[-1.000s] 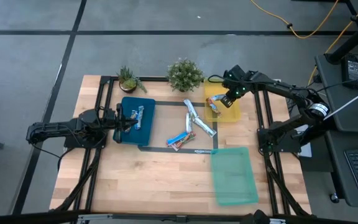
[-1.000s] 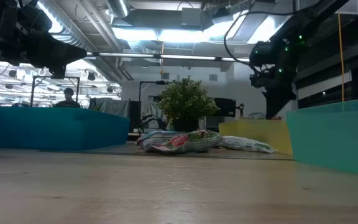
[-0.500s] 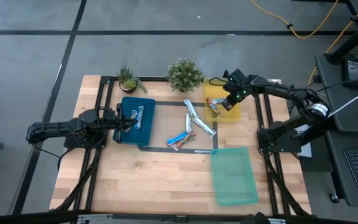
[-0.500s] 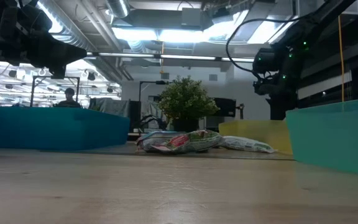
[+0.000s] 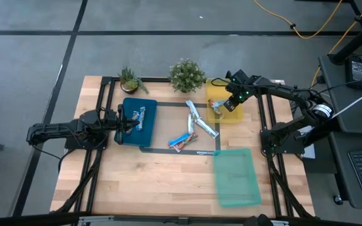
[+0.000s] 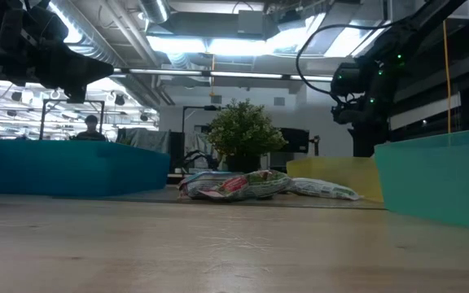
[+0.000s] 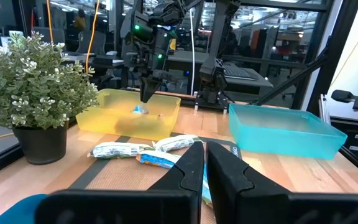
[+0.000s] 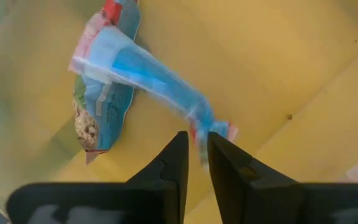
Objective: Pick and place Granola Bars by type
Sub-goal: Put the red granola bar into the yellow bin, then put the yellow granola bar into the green bin
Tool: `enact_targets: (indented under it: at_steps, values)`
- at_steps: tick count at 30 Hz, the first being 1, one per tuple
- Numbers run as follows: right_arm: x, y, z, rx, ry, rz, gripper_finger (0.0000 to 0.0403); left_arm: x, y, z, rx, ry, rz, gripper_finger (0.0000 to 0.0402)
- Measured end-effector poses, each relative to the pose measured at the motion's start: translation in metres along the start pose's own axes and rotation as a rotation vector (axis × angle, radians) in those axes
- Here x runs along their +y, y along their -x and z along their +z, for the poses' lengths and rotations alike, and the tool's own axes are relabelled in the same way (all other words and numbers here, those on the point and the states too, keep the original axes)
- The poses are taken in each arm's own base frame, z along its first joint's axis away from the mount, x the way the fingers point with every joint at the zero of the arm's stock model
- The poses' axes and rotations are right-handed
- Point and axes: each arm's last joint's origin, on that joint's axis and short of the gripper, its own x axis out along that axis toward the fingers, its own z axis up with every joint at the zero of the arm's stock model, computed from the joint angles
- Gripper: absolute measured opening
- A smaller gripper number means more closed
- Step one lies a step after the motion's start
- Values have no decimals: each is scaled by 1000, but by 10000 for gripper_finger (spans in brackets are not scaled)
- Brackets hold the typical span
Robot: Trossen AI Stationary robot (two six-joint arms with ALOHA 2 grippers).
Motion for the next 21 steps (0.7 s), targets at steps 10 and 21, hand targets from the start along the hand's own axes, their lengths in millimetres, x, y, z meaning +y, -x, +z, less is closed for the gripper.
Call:
enact_targets:
  at_steps: [10,21]
  values:
    - [0,0,0,0,2,0,94,0,0,0,0,0,0,6]
    - [0,0,1,-7,6,0,91,0,0,0,0,0,0,12]
